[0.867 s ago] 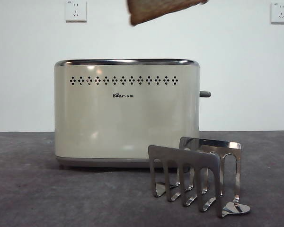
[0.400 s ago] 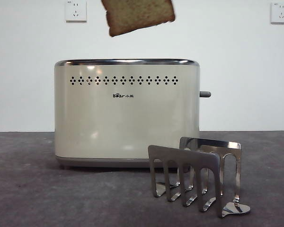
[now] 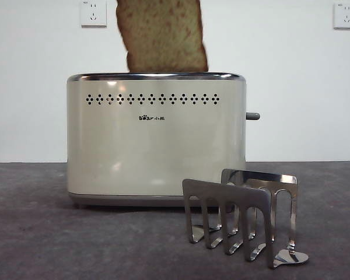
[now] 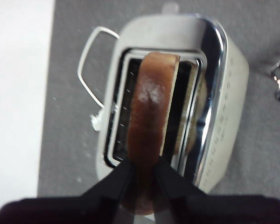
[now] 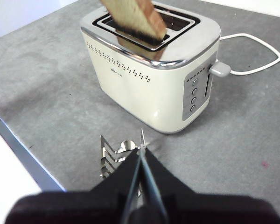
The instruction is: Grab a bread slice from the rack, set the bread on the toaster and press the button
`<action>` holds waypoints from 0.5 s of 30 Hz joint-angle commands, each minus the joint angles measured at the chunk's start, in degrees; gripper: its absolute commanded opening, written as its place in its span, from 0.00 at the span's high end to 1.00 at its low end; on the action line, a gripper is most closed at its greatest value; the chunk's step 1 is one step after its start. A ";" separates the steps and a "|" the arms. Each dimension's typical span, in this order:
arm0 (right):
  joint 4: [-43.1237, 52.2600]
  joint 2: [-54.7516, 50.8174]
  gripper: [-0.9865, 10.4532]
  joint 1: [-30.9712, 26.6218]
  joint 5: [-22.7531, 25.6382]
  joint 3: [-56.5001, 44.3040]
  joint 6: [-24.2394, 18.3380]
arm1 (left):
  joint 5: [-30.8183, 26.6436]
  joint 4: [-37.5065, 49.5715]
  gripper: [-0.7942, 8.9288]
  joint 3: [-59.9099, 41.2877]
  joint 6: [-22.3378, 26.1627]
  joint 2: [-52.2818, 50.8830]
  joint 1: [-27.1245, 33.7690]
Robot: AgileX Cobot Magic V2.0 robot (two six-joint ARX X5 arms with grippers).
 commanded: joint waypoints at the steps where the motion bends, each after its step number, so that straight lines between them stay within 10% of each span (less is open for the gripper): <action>1: 1.03 -0.02 0.92 0.00 -0.37 0.24 -0.39 | -0.07 -0.37 0.93 -0.07 -0.11 1.01 0.39; 15: 1.60 -0.02 0.92 0.00 -0.35 0.26 -0.39 | -0.20 -0.37 0.93 -0.07 2.62 2.27 1.86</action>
